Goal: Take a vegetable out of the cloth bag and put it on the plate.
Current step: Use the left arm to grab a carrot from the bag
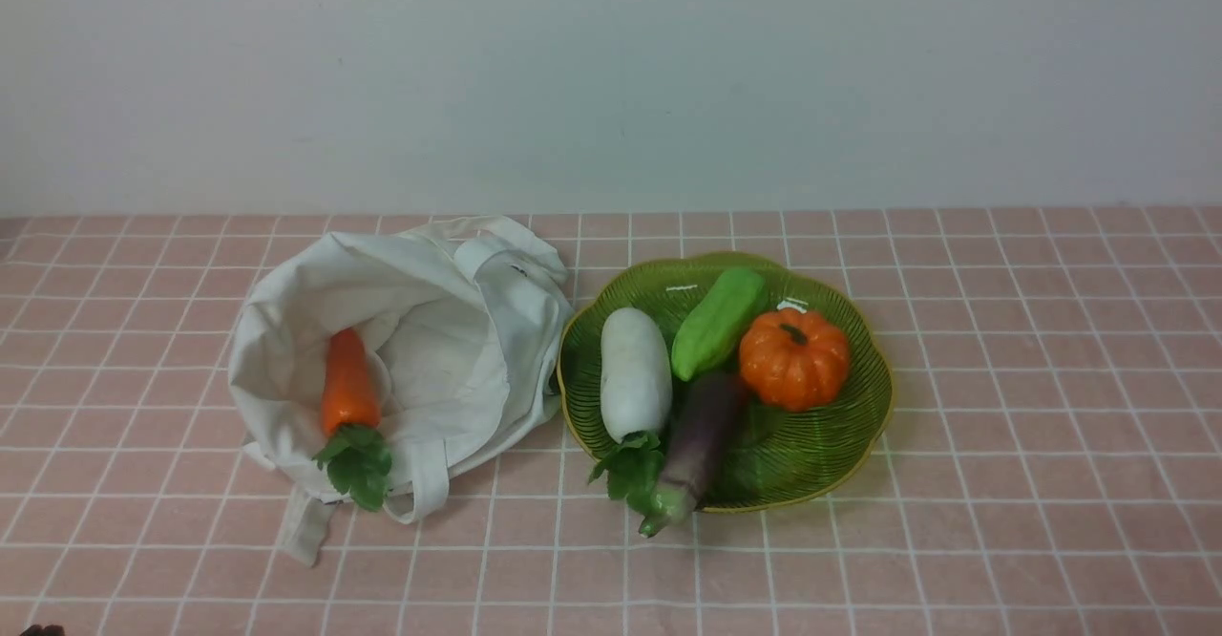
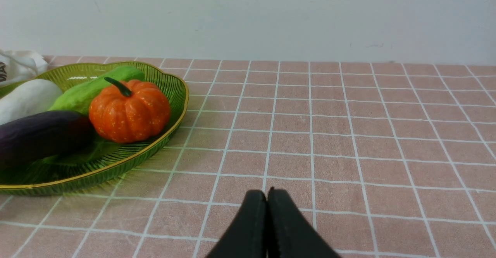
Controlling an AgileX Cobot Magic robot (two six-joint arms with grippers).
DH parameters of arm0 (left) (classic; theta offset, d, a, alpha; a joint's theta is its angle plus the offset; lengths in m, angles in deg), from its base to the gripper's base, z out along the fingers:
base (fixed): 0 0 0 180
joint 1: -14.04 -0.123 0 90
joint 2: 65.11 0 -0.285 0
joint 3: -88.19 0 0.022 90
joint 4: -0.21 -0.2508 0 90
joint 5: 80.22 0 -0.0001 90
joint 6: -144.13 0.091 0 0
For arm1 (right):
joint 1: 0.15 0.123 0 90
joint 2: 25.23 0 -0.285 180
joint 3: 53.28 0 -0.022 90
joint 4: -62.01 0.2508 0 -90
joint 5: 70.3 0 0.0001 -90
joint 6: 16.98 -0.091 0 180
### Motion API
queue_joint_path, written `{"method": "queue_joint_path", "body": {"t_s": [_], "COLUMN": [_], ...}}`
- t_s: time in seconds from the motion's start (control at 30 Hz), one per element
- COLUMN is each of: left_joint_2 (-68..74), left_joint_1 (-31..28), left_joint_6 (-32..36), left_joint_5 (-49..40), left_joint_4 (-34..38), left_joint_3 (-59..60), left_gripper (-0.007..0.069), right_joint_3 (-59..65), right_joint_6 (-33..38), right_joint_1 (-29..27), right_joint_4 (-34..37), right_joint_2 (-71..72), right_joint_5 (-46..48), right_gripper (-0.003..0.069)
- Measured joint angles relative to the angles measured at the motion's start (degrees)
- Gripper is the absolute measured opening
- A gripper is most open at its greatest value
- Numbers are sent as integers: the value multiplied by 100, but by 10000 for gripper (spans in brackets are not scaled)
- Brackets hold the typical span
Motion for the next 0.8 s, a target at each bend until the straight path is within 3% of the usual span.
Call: {"method": "queue_joint_path", "body": {"t_s": [0.8], "left_joint_2": [0], "left_joint_1": [0], "left_joint_6": [-135], "left_joint_5": [0], "left_joint_4": [146], "left_joint_3": [0], "left_gripper": [-5], "right_joint_3": [0], "right_joint_6": [0], "right_joint_1": [0], "right_joint_4": [0], "right_joint_2": [0], "right_joint_5": [0], "right_gripper": [-15]}}
